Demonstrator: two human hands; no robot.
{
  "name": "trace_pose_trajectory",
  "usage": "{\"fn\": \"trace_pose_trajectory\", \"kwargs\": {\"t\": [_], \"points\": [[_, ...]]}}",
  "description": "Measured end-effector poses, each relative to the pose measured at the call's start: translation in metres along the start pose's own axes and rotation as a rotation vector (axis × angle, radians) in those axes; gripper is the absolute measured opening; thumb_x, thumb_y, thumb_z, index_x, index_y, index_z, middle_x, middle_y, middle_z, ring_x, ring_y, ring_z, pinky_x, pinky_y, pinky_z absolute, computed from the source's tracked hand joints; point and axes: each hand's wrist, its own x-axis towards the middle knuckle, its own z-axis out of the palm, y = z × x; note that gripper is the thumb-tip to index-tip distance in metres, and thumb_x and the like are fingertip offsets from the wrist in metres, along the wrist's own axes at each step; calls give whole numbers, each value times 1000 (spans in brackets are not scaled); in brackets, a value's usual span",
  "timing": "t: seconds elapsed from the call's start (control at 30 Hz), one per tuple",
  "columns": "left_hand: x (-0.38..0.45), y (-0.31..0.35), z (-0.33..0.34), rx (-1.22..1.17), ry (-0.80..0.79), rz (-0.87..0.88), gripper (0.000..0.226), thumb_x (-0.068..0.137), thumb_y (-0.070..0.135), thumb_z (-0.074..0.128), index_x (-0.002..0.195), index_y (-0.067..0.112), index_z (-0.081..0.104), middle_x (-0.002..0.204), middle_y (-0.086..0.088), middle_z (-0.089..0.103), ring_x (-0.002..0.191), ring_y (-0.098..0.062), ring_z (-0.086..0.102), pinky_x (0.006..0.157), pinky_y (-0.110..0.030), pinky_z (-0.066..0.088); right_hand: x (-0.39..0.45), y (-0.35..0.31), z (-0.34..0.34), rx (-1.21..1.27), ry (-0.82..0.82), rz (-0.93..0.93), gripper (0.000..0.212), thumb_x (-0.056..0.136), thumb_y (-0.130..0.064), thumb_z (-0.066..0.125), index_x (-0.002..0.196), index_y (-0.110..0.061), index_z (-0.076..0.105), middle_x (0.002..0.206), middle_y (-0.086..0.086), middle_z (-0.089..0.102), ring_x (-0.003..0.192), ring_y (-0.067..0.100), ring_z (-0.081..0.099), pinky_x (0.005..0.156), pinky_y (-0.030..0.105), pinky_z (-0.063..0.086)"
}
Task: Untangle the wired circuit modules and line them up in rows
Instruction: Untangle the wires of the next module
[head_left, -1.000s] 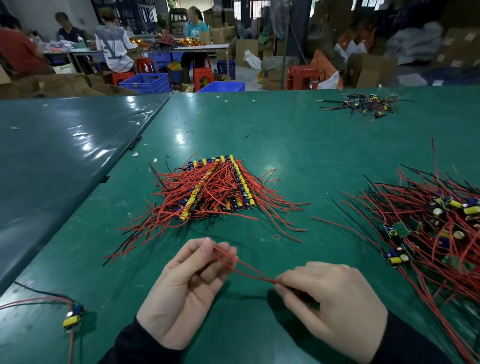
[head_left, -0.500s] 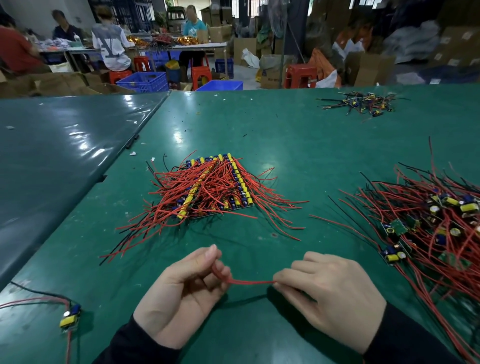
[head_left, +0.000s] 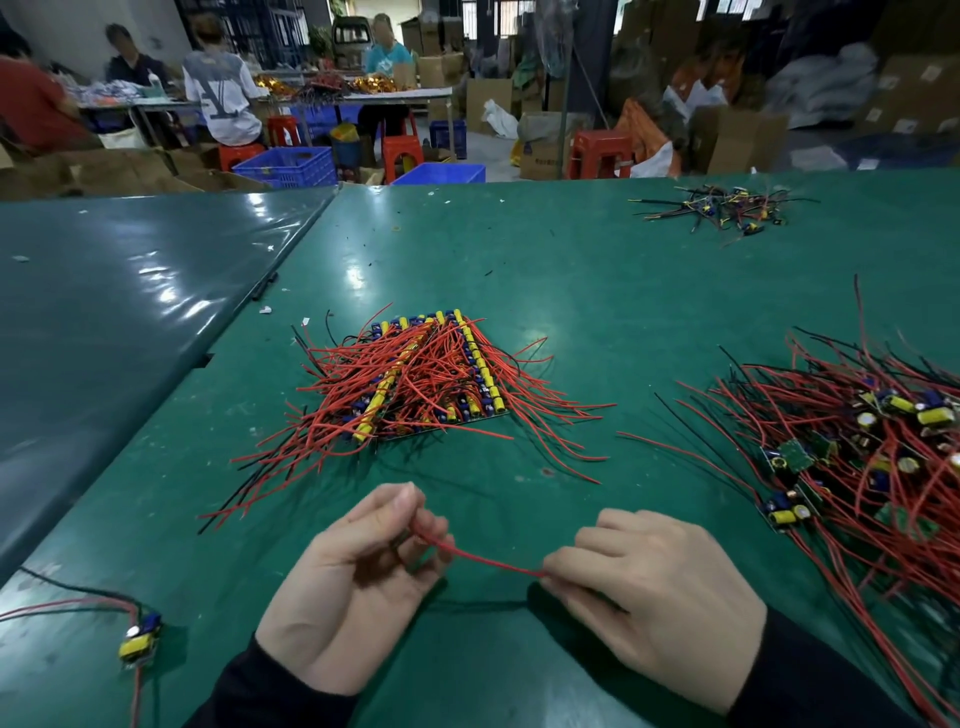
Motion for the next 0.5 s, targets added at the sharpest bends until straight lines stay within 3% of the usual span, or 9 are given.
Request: {"fn": "trace_pose_trajectory", "kwargs": {"t": [0.1, 0.2, 0.27, 0.33, 0.4, 0.5], "points": [[3, 1, 0, -21, 74, 69, 57, 2, 19, 95, 53, 14, 70, 56, -3, 65, 53, -12, 67, 55, -27, 57, 0, -4, -3, 172, -31, 17, 22, 91, -37, 52, 77, -27, 65, 63, -11, 57, 59, 13, 53, 49, 25, 46], [3, 3, -2, -30, 105, 116, 59, 0, 21, 95, 53, 15, 71, 56, -2, 67, 53, -11, 67, 53, -26, 56, 1, -9, -9, 560, -101, 147, 19, 90, -38, 57, 80, -26, 67, 67, -10, 64, 60, 6, 55, 56, 28, 48], [2, 5, -1, -15, 120, 127, 57, 2, 20, 95, 53, 15, 70, 56, -2, 66, 51, -12, 67, 51, -24, 55, 2, -13, -12, 822, -174, 210, 18, 89, -35, 60, 79, -23, 69, 64, -5, 65, 56, 10, 57, 56, 31, 49], [1, 4, 0, -5, 160, 102, 41, 22, 15, 93, 55, 14, 68, 55, -3, 65, 48, -12, 65, 47, -22, 54, 2, -15, -11, 804, -155, 166, 16, 89, -31, 62, 78, -22, 71, 63, -6, 65, 55, 9, 56, 55, 30, 48], [2, 3, 1, -37, 198, 28, 17, 51, 10, 76, 63, 12, 64, 52, -3, 64, 44, -11, 63, 46, -22, 54, 1, -15, -9, 624, -106, 80, 14, 88, -31, 63, 79, -24, 71, 65, -9, 65, 57, 6, 53, 53, 27, 48], [3, 5, 2, -63, 222, -77, 13, 59, 10, 69, 70, 10, 62, 52, -2, 63, 43, -10, 62, 44, -23, 54, 1, -13, -9, 497, -109, 65, 14, 88, -37, 61, 84, -28, 72, 73, -14, 67, 62, 6, 54, 54, 28, 49]]}}
